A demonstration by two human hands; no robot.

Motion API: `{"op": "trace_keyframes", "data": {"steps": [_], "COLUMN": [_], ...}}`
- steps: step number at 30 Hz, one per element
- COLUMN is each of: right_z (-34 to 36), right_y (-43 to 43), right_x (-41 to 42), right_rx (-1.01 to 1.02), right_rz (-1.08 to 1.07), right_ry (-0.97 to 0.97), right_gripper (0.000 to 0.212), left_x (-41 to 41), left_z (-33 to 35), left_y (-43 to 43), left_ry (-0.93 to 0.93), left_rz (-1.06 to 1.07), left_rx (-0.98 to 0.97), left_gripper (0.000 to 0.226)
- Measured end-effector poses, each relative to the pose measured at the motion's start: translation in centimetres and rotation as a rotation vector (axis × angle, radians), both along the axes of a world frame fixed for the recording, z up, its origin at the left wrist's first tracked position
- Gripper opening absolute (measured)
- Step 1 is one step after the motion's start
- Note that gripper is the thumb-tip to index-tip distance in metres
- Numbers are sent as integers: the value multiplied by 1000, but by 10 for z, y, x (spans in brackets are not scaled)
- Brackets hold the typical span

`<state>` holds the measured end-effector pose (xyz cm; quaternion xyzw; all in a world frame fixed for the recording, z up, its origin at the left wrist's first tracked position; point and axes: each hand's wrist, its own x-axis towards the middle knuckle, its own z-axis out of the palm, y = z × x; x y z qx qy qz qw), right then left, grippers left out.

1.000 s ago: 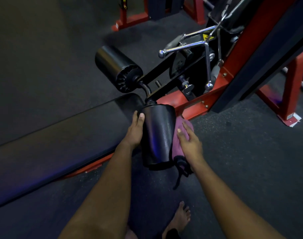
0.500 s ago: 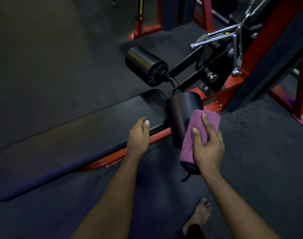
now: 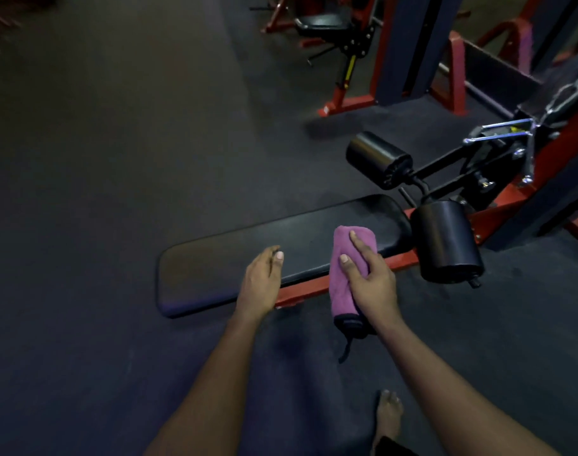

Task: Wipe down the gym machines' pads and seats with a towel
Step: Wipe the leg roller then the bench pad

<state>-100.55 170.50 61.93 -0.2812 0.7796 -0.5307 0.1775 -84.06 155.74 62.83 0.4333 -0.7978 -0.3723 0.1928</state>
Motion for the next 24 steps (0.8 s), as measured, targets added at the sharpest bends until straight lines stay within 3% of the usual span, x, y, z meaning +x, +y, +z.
{"op": "trace_keyframes", "data": {"steps": [14, 24], "right_z": [8, -7], "right_y": [-147, -229], "right_x": [108, 218], "right_rx": [84, 152], "right_rz": [405, 409], "right_ry": [-73, -63], "right_gripper": [57, 56], "left_x": [144, 247], "left_z": [27, -9], "left_y": [-96, -187], "left_ry": [0, 31], "left_rz": [357, 318], "left_rx": [15, 78], "left_gripper": [35, 39]}}
